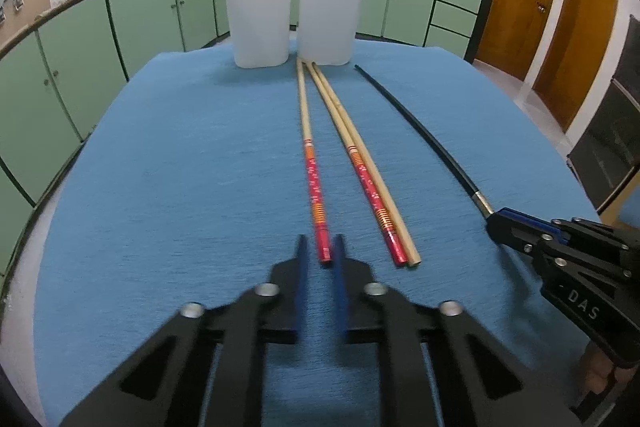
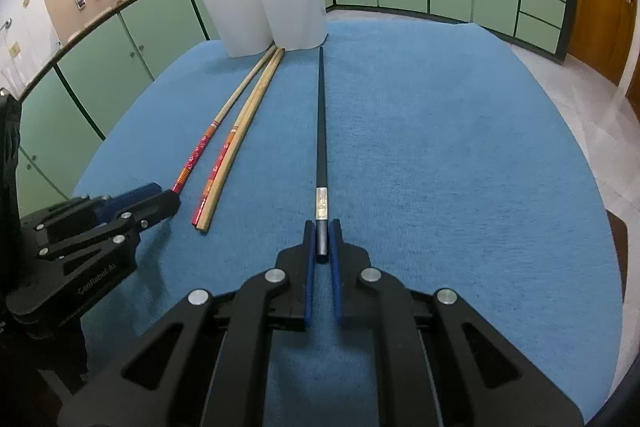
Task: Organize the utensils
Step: 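Grasp the black chopstick with the right tool while the left tool grasps a red-patterned chopstick, then lift both chopsticks upright and lower them into the white holder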
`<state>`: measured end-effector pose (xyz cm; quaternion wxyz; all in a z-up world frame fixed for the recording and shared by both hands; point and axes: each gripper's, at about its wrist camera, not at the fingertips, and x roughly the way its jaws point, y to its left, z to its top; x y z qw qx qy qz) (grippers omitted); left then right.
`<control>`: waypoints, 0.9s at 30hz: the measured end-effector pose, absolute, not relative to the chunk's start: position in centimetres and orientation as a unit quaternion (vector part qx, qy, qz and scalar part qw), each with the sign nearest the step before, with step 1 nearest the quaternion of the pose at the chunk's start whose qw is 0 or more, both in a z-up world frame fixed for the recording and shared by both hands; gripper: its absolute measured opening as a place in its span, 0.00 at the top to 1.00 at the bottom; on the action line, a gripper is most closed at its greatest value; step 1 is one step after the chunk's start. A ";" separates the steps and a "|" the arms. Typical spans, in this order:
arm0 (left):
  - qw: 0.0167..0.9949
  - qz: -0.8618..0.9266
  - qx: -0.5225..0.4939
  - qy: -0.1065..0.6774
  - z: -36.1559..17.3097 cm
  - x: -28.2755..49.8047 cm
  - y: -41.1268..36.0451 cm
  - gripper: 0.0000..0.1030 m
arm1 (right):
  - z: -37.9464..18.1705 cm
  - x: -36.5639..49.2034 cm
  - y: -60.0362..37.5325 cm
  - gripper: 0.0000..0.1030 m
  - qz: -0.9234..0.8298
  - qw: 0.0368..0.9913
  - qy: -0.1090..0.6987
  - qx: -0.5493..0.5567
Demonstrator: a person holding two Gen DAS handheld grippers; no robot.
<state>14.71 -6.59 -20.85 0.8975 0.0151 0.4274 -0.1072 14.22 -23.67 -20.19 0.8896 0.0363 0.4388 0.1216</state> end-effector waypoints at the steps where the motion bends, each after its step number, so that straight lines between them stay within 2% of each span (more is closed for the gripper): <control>1: 0.898 -0.106 0.016 0.427 -20.9 14.7 -6.7 0.94 | -20.2 14.3 -23.6 0.93 0.122 0.889 0.439 0.037; 12: 0.902 -0.107 0.004 0.419 -19.9 14.3 -6.1 0.95 | -20.0 14.2 -23.3 0.94 0.115 0.892 0.437 0.016; 20: 0.926 -0.113 0.012 0.361 -14.4 13.0 -4.8 0.95 | -17.0 13.6 -23.6 0.94 0.119 0.905 0.409 -0.003; 27: 0.946 -0.118 0.005 0.301 -9.3 12.8 -3.9 0.95 | -12.3 13.9 -24.1 0.94 0.128 0.921 0.368 0.001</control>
